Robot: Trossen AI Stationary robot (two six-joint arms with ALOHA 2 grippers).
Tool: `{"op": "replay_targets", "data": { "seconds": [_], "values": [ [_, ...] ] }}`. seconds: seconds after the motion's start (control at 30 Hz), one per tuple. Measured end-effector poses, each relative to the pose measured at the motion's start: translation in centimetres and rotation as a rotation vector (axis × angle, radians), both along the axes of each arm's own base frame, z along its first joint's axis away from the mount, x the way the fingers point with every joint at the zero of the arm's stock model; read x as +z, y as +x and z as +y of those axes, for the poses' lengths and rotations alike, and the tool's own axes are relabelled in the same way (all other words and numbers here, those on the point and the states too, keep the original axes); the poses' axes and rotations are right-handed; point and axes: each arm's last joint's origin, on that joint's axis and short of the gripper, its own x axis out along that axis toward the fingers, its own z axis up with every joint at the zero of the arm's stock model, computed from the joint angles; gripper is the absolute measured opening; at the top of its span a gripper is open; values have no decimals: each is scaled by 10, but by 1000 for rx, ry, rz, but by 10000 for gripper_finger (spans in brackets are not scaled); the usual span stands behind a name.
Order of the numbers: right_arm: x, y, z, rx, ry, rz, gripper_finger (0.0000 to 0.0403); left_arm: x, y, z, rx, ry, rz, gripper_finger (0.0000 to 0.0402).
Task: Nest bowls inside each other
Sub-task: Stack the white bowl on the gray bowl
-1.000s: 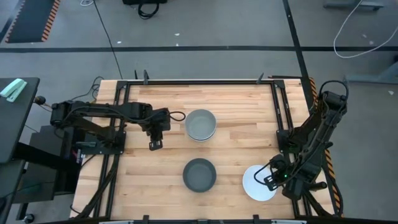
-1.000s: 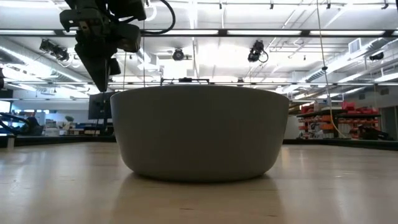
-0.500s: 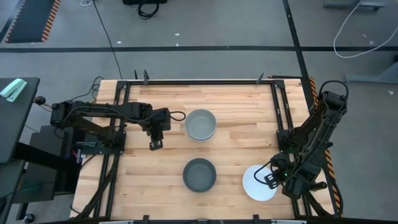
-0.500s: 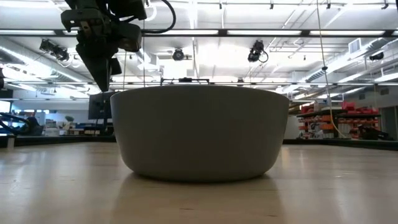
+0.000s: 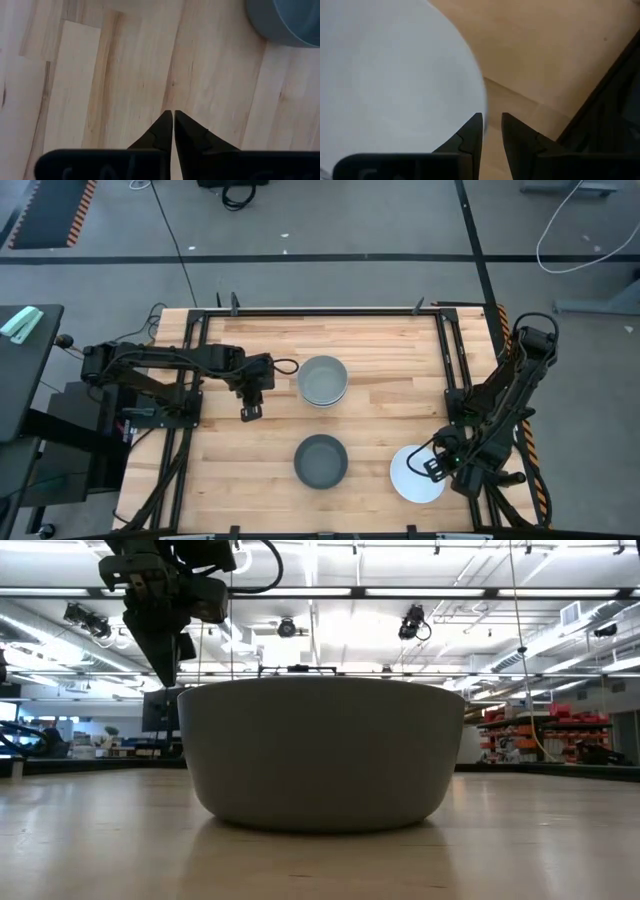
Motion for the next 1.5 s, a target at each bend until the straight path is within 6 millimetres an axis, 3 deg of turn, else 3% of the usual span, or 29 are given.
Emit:
{"op": "replay_targets", "data": {
  "seconds": [0.53, 0.77, 1.07, 1.5],
  "values": [
    [-26, -4, -7, -5, 22, -11, 80, 0, 0, 0, 1, 0, -4, 19],
    [-28, -4, -8, -9, 19, -10, 65, 0, 0, 0, 1, 0, -5, 29],
    [-28, 4, -12, 0, 16, -17, 9, 0, 1, 0, 0, 0, -6, 17],
    [-21, 22, -18, 130, 9, -29, 6, 0, 1, 0, 0, 1, -7, 29]
  ]
}}
